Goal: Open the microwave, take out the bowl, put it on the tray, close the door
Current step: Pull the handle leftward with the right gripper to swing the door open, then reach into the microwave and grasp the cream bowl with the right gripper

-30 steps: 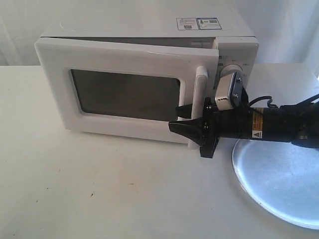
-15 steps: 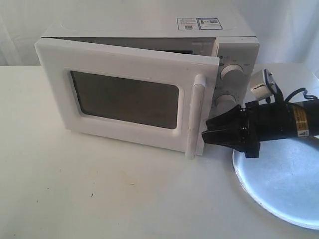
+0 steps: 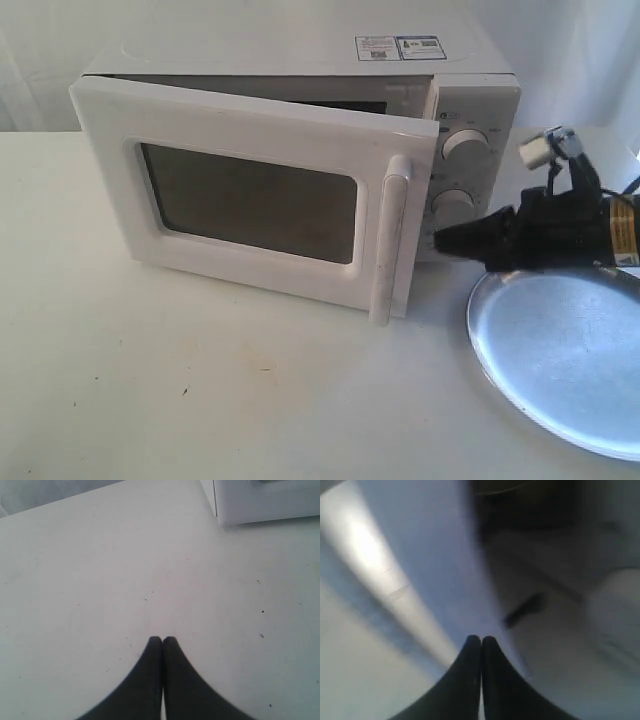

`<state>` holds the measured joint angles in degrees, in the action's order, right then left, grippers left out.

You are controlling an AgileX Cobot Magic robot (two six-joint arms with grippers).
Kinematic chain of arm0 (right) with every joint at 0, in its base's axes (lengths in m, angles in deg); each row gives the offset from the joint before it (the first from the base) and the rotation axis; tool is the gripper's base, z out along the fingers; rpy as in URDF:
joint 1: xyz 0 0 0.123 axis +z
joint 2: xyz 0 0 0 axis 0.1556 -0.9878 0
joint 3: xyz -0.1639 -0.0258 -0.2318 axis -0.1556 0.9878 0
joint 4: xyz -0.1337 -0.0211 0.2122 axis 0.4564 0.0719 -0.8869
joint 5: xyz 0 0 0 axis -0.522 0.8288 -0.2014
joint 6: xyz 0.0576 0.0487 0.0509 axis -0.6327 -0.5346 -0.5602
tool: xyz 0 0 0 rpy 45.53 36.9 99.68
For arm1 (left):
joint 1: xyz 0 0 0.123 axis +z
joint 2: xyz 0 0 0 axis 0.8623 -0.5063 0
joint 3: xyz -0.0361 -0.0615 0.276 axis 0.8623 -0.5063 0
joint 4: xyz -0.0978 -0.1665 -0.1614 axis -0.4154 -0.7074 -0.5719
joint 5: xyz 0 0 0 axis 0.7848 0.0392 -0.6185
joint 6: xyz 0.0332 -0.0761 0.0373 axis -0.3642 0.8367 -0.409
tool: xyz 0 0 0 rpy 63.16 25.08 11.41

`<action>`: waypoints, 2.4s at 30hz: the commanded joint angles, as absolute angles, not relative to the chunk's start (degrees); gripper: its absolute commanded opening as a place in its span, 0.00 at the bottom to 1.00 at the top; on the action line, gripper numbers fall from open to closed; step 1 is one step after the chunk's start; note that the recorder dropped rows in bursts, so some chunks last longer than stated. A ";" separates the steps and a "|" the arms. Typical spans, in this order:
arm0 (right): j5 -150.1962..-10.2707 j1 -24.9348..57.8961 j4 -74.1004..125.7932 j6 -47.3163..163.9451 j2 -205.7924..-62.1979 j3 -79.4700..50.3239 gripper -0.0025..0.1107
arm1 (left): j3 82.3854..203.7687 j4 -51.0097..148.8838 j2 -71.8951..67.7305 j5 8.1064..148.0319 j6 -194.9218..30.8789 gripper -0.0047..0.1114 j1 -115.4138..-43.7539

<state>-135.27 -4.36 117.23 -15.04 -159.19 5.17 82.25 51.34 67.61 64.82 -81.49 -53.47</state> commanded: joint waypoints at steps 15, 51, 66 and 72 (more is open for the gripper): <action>-150.20 8.63 118.05 8.90 -158.15 3.16 0.02 | 82.39 50.89 67.73 64.80 -81.27 0.04 -53.39; -101.58 31.30 65.41 48.39 -184.37 -26.40 0.54 | 82.39 50.89 67.73 64.80 -81.27 0.04 -53.39; -95.56 36.01 77.98 44.63 -182.35 -27.56 0.02 | 82.39 50.89 67.73 64.80 -81.27 0.04 -53.39; -99.34 41.93 101.83 21.63 -174.62 -20.45 0.02 | 82.39 50.89 67.73 64.80 -81.27 0.04 -53.39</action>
<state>-95.66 39.84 90.66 33.25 -178.38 -23.27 82.25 51.29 67.61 64.93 -81.52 -53.38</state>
